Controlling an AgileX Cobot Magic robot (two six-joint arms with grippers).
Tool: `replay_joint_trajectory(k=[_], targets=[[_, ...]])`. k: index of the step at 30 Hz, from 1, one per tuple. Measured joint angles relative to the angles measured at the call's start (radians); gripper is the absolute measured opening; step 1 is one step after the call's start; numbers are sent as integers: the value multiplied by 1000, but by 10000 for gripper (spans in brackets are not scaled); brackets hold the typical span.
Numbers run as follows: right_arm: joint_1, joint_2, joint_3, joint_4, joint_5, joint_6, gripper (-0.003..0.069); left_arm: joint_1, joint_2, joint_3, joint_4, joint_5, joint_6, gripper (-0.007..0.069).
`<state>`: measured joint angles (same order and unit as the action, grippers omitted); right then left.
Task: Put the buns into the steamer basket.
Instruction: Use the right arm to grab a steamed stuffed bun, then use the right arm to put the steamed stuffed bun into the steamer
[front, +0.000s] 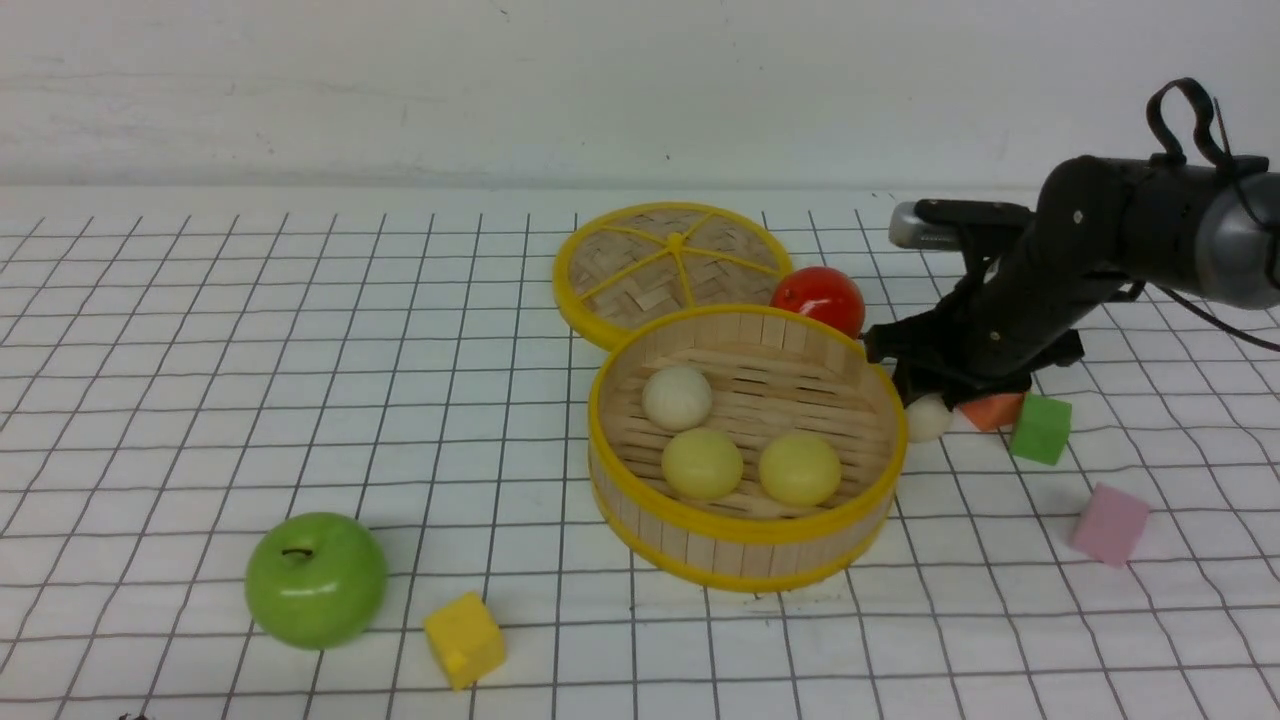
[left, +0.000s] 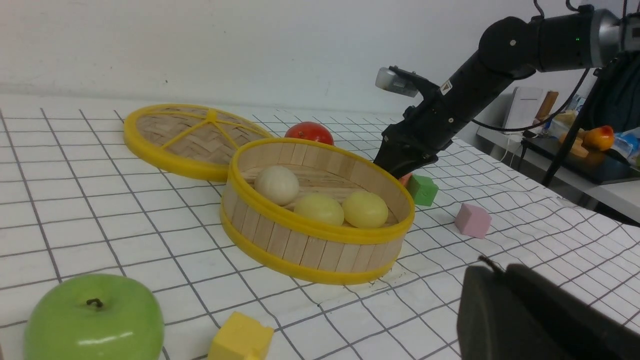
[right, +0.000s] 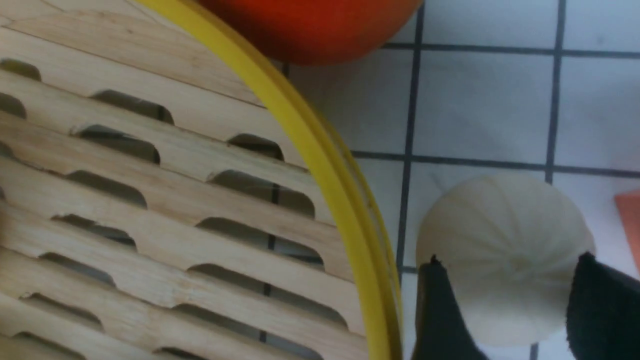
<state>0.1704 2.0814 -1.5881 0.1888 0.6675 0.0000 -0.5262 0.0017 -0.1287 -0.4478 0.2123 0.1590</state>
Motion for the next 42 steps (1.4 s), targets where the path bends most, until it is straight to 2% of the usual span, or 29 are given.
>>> replay_joint_trajectory(k=[3,9,15,20,35,42], targets=[[0,4,0,-12,-3,-5,308,0,0,0,0,0,0,29],[0,10,0,-49,-4,-7,139,0,0,0,0,0,0,29],[0,24,0,-52,-22,-7,36,0,0,0,0,0,0,30],[0,22,-2,-56,-13,-21,-1,0,0,0,0,0,0,36],[5,-179,-1,-60,99,-95,-1,0,0,0,0,0,0,50],[113,-239,0,137,123,-224,-1,0,0,0,0,0,0,57]])
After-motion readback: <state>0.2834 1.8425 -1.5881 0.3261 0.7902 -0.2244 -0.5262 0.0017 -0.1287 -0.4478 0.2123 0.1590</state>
